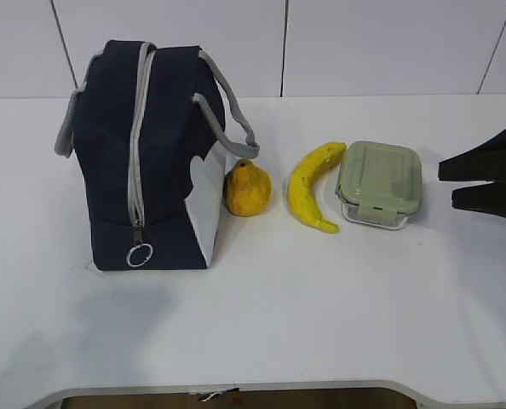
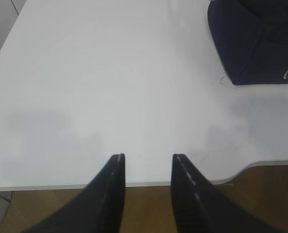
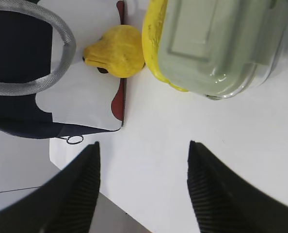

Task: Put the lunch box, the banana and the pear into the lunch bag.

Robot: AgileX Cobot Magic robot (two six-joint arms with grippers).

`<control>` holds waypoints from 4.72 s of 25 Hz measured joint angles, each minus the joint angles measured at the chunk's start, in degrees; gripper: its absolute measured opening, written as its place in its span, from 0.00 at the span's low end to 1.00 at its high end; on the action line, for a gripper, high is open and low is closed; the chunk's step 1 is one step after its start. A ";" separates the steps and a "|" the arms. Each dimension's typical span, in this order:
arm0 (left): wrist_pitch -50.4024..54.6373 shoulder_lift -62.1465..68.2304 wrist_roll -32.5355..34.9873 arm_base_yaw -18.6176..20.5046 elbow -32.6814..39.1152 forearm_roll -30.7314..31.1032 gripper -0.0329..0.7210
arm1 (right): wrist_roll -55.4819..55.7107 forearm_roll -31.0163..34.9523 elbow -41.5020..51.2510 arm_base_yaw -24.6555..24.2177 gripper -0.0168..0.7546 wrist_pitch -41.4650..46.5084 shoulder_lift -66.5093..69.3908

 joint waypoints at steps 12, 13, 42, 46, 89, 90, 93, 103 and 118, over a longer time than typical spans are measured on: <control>0.00 0.00 0.00 0.00 0.00 0.00 0.37 | -0.33 6.38 -0.28 -0.09 0.64 -3.18 0.12; 0.00 0.00 0.00 0.00 0.00 0.00 0.37 | -0.44 6.38 -0.56 -0.09 0.66 -4.02 0.35; 0.00 0.00 0.00 0.00 0.00 -0.63 0.37 | 0.40 3.63 -16.95 0.47 0.72 -0.07 21.17; 0.00 0.00 0.00 0.00 0.00 -1.72 0.37 | -0.49 4.67 -16.95 1.14 0.72 -0.43 21.17; 0.00 0.00 0.00 0.00 0.00 -2.20 0.37 | -1.71 10.81 -23.01 7.77 0.63 -3.50 28.97; 0.00 0.00 0.00 0.00 0.00 -2.20 0.37 | -1.71 10.91 -23.01 7.77 0.61 -3.50 28.97; 0.00 0.00 0.00 0.00 0.00 -2.20 0.37 | -1.71 10.91 -23.06 7.77 0.58 -3.39 28.97; 0.00 0.00 0.00 0.00 0.00 -2.20 0.37 | -1.71 10.91 -23.06 7.77 0.57 -3.18 28.97; 0.00 0.00 0.00 0.00 0.00 -2.75 0.37 | -2.96 10.22 -23.06 7.77 0.53 -1.74 29.02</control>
